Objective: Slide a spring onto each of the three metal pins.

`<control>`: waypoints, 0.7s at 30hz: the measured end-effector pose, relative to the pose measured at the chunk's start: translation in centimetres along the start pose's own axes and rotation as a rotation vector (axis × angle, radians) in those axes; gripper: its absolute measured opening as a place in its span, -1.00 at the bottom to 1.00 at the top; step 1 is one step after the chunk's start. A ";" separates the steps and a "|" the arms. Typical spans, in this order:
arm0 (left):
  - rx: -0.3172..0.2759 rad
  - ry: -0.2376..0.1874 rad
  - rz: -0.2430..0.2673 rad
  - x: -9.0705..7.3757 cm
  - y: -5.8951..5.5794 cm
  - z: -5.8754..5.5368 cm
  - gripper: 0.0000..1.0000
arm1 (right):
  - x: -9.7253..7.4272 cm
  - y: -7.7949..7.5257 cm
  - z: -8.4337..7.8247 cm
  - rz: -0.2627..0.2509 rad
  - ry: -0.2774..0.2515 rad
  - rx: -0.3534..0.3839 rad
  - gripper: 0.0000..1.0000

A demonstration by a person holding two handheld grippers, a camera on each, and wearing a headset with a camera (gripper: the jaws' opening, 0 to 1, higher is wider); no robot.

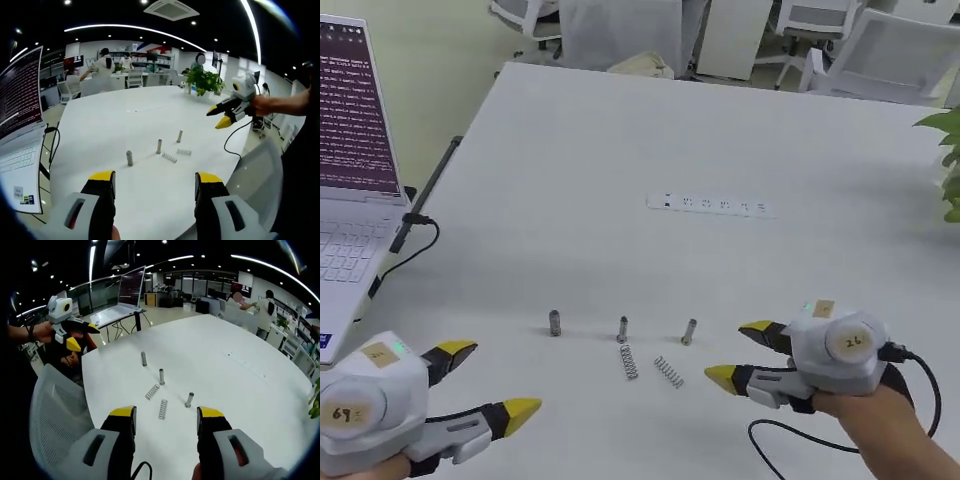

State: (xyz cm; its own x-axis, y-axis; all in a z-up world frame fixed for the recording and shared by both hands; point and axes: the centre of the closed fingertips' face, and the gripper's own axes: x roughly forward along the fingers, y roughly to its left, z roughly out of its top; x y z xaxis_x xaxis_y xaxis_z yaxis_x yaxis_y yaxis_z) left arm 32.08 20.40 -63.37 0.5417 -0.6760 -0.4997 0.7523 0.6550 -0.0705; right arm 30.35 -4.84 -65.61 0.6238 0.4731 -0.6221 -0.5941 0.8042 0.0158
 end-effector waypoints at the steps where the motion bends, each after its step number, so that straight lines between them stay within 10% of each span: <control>1: 0.000 0.000 -0.001 0.0 0.0 0.1 0.20 | -0.2 0.0 -0.1 -0.004 -0.004 0.007 -0.06; 21: -0.011 0.004 -0.018 1.2 -1.3 0.4 0.20 | -2.7 1.1 -1.8 -0.028 -0.064 0.130 0.17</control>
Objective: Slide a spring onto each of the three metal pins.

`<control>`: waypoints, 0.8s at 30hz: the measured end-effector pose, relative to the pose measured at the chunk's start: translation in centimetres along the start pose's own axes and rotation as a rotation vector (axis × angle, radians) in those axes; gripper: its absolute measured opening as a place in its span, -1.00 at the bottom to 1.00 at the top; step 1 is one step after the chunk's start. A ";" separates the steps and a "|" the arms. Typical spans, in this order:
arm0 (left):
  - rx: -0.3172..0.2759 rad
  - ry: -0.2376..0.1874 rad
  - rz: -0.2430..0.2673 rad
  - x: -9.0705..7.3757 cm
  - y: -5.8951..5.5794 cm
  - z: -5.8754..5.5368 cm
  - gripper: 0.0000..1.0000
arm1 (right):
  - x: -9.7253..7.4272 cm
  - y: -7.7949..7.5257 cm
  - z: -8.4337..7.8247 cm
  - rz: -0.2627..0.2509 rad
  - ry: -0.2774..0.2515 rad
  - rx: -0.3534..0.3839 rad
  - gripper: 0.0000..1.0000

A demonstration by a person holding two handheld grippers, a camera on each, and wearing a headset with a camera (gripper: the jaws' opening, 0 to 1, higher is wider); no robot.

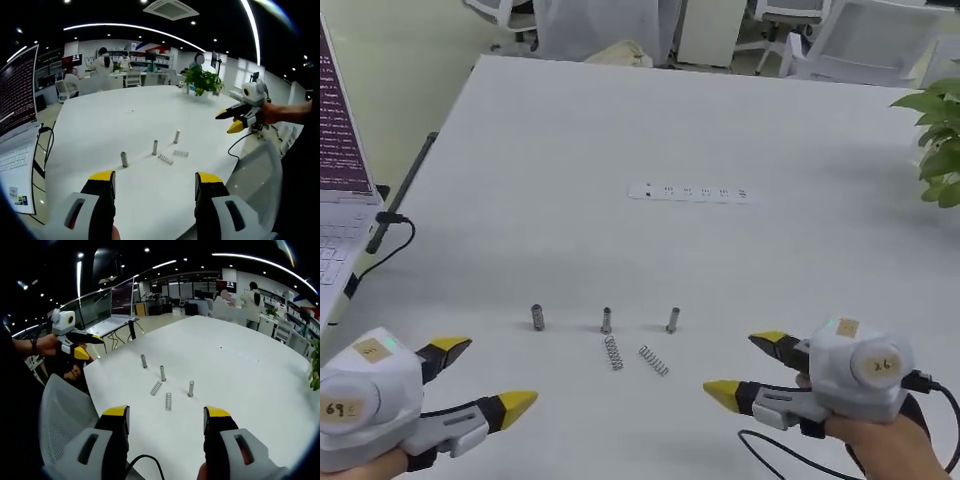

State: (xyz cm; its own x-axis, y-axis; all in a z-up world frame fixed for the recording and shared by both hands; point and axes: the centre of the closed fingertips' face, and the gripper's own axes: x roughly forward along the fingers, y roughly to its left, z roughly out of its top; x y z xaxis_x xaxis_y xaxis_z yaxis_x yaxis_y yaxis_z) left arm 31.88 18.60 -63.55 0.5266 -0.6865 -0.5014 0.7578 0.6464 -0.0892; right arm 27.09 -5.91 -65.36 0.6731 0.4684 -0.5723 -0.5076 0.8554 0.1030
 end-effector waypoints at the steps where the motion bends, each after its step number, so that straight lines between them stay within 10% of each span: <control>1: -0.001 0.002 -0.002 0.1 0.0 -0.1 0.20 | -0.1 0.0 -0.1 0.000 -0.001 0.002 0.17; 24: -0.053 0.052 -0.092 6.0 -2.1 -1.4 0.17 | -1.0 0.3 -0.8 0.019 0.027 0.002 0.28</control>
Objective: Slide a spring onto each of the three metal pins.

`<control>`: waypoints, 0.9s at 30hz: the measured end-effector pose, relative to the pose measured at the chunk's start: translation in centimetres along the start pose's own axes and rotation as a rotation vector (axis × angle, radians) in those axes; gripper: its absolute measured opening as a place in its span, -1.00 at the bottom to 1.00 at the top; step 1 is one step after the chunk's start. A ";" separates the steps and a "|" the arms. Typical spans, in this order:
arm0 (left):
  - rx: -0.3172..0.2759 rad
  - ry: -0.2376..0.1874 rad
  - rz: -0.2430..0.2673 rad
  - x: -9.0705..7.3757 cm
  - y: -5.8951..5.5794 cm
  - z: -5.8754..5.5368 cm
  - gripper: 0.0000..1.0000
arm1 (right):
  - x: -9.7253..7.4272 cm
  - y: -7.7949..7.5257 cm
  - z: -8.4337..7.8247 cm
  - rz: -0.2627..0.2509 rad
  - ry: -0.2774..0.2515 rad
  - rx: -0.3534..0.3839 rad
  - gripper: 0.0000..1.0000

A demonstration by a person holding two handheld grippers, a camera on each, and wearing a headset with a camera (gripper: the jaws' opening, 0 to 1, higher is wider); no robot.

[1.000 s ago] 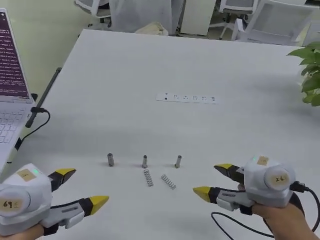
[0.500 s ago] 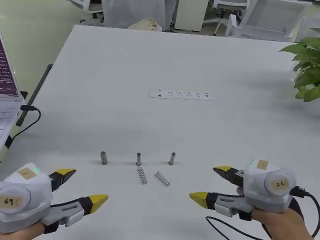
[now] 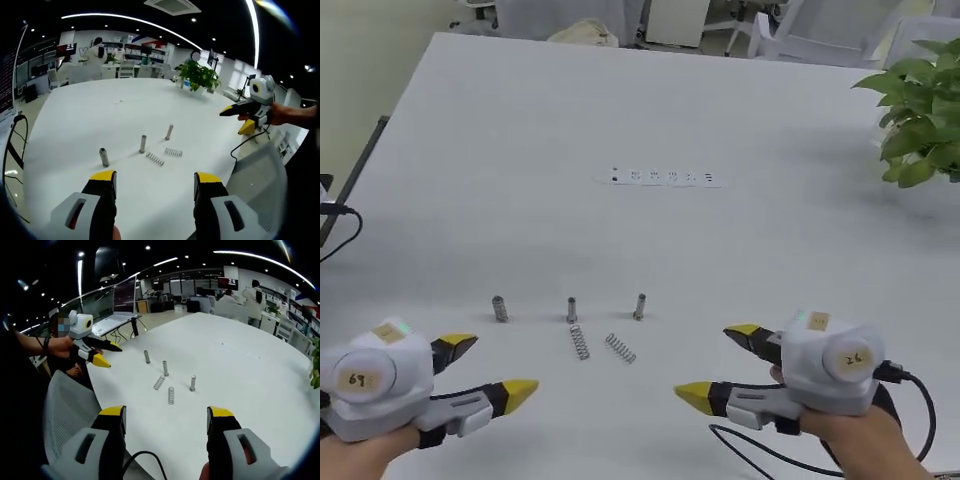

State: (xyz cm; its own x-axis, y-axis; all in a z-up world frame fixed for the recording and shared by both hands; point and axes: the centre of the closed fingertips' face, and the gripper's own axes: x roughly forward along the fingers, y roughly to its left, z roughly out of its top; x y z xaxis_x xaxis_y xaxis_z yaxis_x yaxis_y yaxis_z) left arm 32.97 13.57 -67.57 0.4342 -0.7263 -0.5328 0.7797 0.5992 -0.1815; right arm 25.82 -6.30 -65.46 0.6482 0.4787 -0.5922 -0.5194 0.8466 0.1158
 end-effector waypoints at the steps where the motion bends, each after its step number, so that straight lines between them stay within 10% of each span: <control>1: 0.000 0.005 -0.005 0.4 -0.1 0.0 0.16 | 0.0 0.0 -0.1 0.000 0.001 0.003 0.28; 27: -0.062 0.097 -0.047 9.4 0.0 -1.6 0.00 | 0.2 0.1 -0.5 0.015 0.018 0.017 0.28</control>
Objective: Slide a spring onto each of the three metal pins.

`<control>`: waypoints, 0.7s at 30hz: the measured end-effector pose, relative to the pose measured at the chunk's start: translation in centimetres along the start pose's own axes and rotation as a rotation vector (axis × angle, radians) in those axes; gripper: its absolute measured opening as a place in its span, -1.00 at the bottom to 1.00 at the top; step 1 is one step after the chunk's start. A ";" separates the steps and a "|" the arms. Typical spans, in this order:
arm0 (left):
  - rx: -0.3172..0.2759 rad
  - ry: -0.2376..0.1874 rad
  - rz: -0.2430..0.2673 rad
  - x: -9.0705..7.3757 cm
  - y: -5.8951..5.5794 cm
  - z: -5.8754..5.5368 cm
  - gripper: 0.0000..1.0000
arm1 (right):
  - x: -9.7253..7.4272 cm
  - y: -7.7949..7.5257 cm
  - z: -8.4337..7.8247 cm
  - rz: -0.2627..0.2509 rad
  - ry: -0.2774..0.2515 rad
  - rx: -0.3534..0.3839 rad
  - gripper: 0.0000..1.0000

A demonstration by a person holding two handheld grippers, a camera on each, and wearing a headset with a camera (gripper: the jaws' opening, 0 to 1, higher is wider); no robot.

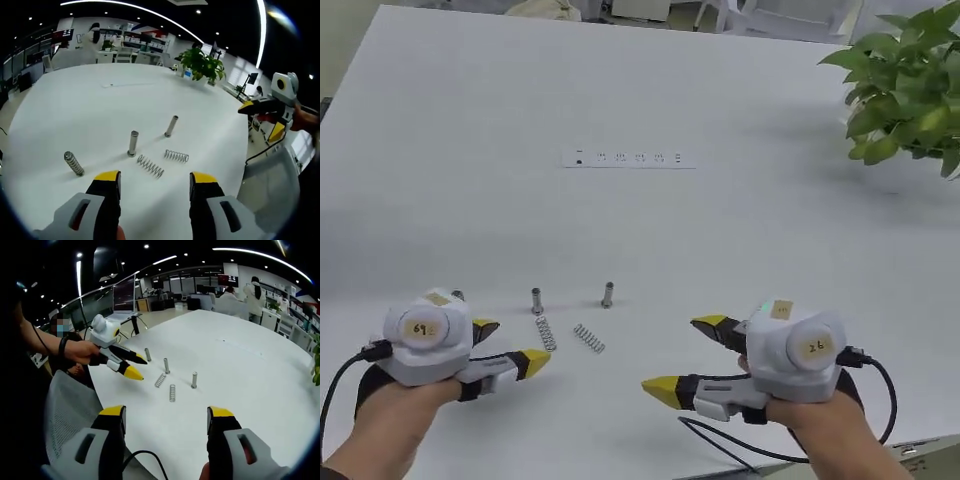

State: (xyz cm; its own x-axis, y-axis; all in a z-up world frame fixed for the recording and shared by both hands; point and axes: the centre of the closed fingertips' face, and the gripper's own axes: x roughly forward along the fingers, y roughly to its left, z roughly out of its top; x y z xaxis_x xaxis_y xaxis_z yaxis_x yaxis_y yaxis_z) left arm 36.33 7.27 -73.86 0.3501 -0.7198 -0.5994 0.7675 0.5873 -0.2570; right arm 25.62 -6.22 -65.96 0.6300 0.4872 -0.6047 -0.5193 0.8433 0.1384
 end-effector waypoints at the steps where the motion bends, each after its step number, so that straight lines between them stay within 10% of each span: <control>1: -0.002 0.002 0.001 0.2 0.0 0.0 0.00 | 0.0 0.0 0.0 0.000 0.002 0.000 0.28; 21: 0.031 0.079 0.031 5.3 -0.1 -1.6 -0.24 | 0.5 0.0 -0.1 0.007 0.010 0.016 0.25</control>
State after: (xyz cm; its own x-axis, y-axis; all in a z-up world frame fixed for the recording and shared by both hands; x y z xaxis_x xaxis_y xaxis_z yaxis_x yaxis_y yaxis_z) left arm 37.24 4.02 -78.23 0.3315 -0.6694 -0.6648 0.7736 0.5962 -0.2147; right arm 25.92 -5.96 -66.32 0.6201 0.4912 -0.6117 -0.5146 0.8432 0.1555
